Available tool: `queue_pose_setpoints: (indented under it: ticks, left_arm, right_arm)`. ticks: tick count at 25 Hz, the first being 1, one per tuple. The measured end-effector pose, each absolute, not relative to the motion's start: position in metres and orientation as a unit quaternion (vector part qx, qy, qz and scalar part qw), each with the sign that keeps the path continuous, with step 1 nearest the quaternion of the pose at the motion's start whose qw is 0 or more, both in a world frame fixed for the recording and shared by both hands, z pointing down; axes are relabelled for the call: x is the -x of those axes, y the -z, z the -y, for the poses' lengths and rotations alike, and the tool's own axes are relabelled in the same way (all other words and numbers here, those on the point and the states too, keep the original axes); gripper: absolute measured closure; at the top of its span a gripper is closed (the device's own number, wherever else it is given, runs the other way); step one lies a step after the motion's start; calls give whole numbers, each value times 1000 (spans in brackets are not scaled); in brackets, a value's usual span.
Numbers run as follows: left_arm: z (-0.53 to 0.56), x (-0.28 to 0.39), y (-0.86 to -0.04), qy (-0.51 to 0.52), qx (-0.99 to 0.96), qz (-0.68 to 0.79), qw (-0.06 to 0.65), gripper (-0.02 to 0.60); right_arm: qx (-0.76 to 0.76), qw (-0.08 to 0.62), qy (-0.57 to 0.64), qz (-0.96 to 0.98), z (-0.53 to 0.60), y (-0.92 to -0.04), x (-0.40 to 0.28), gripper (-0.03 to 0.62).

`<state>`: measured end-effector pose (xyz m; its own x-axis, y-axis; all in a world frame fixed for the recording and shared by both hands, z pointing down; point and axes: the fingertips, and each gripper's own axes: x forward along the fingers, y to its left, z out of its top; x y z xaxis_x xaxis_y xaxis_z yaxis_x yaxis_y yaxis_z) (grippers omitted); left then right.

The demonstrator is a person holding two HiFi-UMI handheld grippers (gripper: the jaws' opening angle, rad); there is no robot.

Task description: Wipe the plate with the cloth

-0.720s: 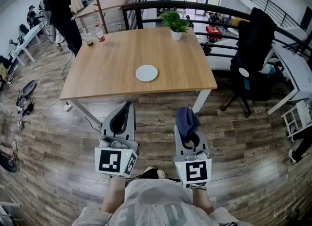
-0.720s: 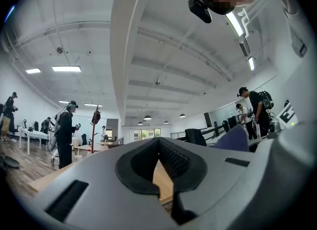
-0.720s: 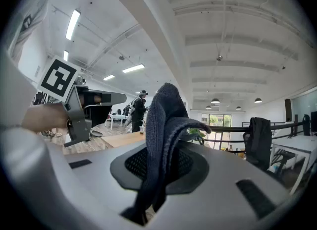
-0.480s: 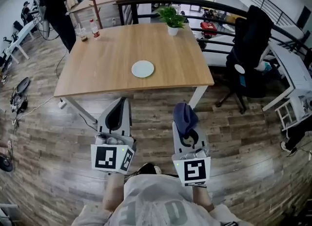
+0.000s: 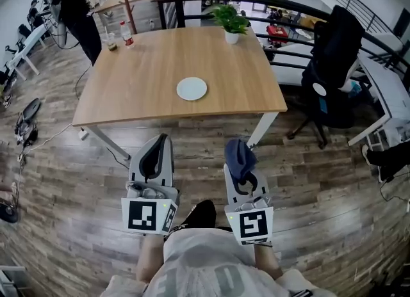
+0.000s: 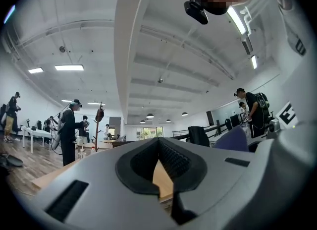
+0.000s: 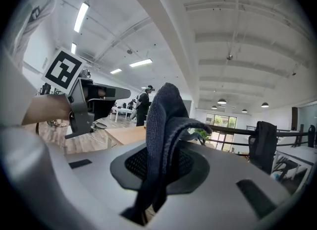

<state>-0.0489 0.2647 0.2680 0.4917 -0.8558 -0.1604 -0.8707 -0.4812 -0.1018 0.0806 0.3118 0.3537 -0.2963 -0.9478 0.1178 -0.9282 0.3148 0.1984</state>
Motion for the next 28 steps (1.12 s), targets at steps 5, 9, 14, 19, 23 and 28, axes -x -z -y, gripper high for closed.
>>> queue_pose_setpoints:
  ticks: [5,9,14,19,23,28]
  left_arm:
    - [-241,72,-288,-38,847,-527,55,574]
    - [-205,84,-293,-44,842,-536,37,574]
    - [-158,93,-292,-47,844,-532,42,574]
    - [-80,112,-285,-62,840,-537,32,574]
    - [-13,120,-265,-71,846,-527,35,574]
    - [50,117,-252,-90,858,-506,26,574]
  right_arm:
    - [-545,123,19,829,-298,-374,-61,537]
    - [-541,151,28,827,-268,-380,-54,537]
    - [-554,118,16,824,-205,-373,-51,537]
    - [-559,109,3,822,-121,-366,-44,537]
    - [-556,107,33,823,-60,-330,-35,537]
    - [-585,122,63,799,0,-310,-41,537]
